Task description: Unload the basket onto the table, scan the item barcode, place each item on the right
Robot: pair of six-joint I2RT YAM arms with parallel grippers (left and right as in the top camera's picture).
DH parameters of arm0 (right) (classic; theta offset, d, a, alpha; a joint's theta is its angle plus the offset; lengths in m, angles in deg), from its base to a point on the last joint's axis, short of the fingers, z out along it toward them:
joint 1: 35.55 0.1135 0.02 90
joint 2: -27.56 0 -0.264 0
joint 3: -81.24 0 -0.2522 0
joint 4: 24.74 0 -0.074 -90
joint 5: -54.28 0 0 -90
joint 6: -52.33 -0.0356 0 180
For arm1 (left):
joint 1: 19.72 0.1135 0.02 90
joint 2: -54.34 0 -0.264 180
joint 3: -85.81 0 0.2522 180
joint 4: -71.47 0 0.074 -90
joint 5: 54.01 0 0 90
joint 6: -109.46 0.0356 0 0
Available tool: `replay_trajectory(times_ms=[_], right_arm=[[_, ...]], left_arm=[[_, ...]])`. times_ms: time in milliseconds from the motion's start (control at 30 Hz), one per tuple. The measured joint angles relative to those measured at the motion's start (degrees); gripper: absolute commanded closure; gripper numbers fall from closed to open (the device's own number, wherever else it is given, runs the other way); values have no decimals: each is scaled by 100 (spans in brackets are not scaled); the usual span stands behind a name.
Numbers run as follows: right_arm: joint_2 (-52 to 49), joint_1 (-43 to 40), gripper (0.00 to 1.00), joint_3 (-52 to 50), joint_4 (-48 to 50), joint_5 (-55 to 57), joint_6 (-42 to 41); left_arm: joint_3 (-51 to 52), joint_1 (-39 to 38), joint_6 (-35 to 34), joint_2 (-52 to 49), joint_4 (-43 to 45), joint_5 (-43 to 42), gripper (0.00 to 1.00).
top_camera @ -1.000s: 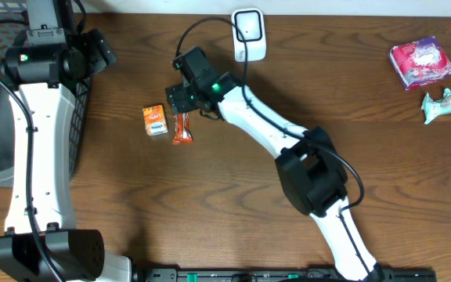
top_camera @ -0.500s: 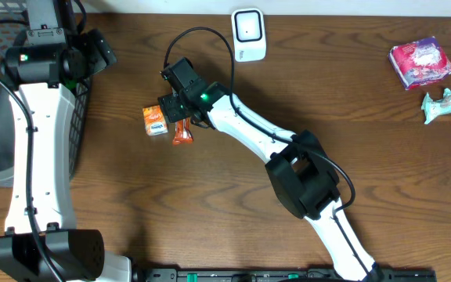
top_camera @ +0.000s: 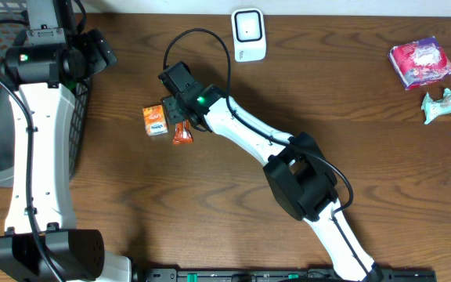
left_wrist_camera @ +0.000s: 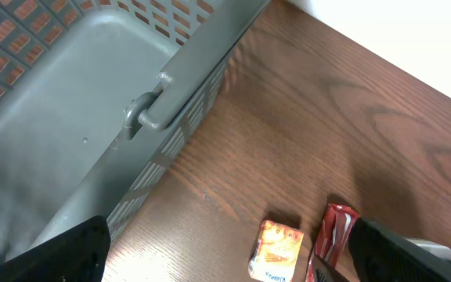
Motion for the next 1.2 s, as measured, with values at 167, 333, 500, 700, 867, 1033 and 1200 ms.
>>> replay_trajectory(times_ms=[167, 333, 500, 700, 867, 1033, 1200], right_arm=[[-13, 0, 45, 0, -7, 208, -2], [-116, 0, 50, 0, -142, 487, 2], [-205, 0, 47, 0, -299, 885, -17], [-205, -4, 46, 0, -590, 1495, -138], [-195, -4, 40, 0, -743, 1862, -208], [-114, -4, 37, 0, -761, 1971, -214], [59, -2, 35, 0, -710, 1967, -243]], left_arm=[[0, 0, 0, 0, 0, 0, 2], [0, 2, 0, 0, 2, 0, 2], [0, 0, 0, 0, 0, 0, 2], [0, 0, 0, 0, 2, 0, 2], [0, 0, 0, 0, 0, 0, 2], [0, 0, 0, 0, 2, 0, 2], [0, 0, 0, 0, 2, 0, 2]])
